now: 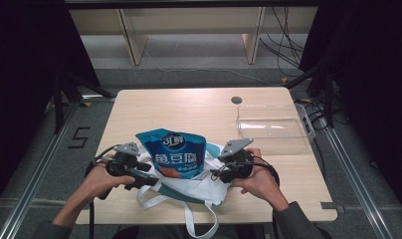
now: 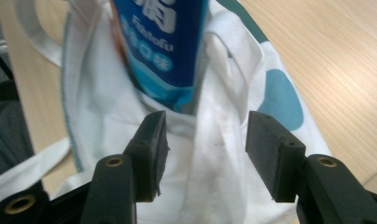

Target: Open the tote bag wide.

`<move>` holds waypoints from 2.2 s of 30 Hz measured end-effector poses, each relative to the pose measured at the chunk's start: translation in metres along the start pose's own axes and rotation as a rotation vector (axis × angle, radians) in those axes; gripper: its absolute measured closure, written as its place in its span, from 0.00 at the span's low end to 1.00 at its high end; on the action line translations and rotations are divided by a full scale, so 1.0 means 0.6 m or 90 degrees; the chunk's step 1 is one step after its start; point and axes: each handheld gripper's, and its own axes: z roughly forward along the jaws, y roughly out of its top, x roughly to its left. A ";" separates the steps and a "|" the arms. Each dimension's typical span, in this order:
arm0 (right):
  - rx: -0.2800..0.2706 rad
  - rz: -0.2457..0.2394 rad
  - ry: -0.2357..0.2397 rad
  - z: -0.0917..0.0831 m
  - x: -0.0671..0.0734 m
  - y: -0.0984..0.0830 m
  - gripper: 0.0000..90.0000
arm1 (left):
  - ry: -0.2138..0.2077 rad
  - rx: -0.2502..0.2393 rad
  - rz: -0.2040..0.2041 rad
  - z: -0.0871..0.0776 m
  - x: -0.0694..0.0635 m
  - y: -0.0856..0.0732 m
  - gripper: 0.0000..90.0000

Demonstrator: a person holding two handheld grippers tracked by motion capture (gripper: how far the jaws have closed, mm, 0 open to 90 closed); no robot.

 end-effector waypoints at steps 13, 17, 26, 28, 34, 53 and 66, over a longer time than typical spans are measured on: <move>0.044 -0.040 -0.050 0.069 -0.058 0.033 0.99 | 0.034 0.157 0.120 0.077 -0.022 -0.059 0.89; 0.069 0.014 -0.069 0.091 -0.092 0.026 0.99 | 0.026 0.188 0.138 0.087 -0.019 -0.067 0.90; 0.159 0.022 -0.086 0.175 -0.113 -0.016 0.99 | 0.032 0.195 0.143 0.087 -0.023 -0.070 0.90; 0.154 0.038 -0.078 0.174 -0.118 -0.016 0.99 | 0.030 0.179 0.115 0.087 -0.025 -0.072 0.89; 0.080 0.148 -0.040 0.148 -0.128 -0.017 0.80 | 0.020 0.150 0.084 0.063 -0.025 -0.061 0.57; 0.050 0.149 -0.015 0.043 -0.067 -0.031 0.68 | 0.195 0.029 0.044 -0.018 0.076 0.007 0.90; 0.149 0.069 -0.020 0.101 -0.082 -0.051 0.95 | 0.205 0.091 0.005 0.039 0.152 -0.028 0.99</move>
